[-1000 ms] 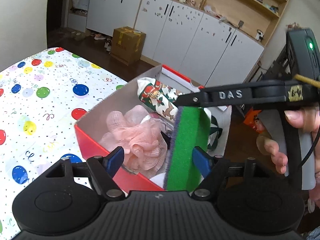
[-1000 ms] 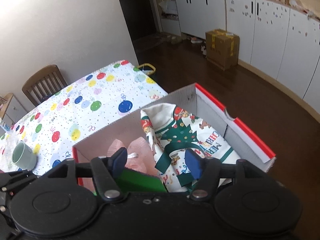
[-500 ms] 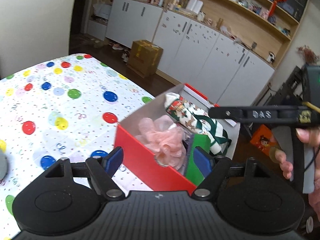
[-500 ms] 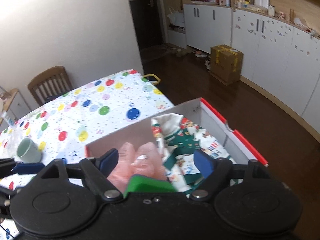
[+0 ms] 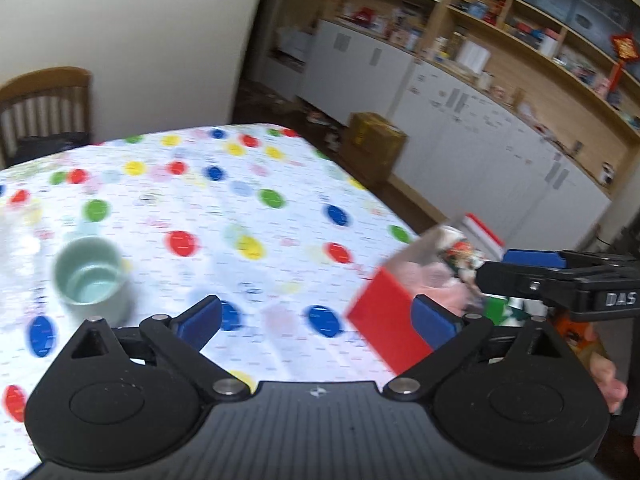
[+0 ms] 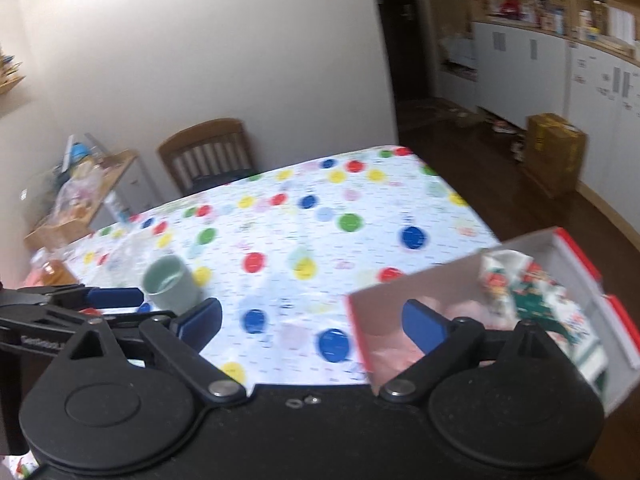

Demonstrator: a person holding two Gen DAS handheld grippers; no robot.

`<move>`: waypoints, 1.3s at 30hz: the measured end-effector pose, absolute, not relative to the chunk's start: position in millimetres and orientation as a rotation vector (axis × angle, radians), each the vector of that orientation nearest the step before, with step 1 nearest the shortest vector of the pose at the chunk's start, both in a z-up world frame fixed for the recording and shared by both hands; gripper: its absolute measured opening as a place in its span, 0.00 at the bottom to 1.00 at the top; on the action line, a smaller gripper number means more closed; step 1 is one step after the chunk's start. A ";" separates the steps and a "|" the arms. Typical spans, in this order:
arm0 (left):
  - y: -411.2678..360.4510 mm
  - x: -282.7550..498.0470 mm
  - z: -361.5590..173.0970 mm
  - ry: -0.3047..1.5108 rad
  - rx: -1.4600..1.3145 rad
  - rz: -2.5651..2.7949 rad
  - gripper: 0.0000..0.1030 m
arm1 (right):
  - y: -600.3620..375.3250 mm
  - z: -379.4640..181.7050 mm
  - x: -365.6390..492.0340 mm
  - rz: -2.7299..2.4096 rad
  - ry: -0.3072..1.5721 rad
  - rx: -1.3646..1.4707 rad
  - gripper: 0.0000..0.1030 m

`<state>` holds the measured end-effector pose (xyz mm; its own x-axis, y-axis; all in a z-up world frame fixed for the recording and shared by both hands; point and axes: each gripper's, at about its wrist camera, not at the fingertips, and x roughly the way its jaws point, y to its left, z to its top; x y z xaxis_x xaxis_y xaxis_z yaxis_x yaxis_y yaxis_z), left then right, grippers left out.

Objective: Organize soft objects
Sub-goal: 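Move both open tools back over the table toward the bubble wrap and bag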

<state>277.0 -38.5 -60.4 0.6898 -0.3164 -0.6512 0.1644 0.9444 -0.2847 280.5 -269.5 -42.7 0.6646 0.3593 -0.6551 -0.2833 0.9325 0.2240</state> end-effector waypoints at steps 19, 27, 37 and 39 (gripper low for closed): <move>123.1 251.9 -93.9 0.641 -0.262 0.258 0.99 | -111.6 -52.7 341.9 0.645 0.819 -0.036 0.94; 153.7 265.5 -129.7 0.689 -0.224 0.348 0.99 | -40.0 -59.3 380.8 0.719 0.830 -0.072 0.94; 159.4 297.5 -159.6 0.673 -0.110 0.345 0.98 | 26.7 -87.7 427.2 0.750 0.896 -0.076 0.93; 158.7 306.2 -168.0 0.680 -0.083 0.342 0.98 | 35.7 -93.9 433.5 0.755 0.905 -0.092 0.92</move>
<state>306.2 158.7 -168.0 0.7242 0.2824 -0.6292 -0.3359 0.9412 0.0359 433.5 35.7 -93.9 0.3829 0.5537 -0.7395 -0.6278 0.7432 0.2314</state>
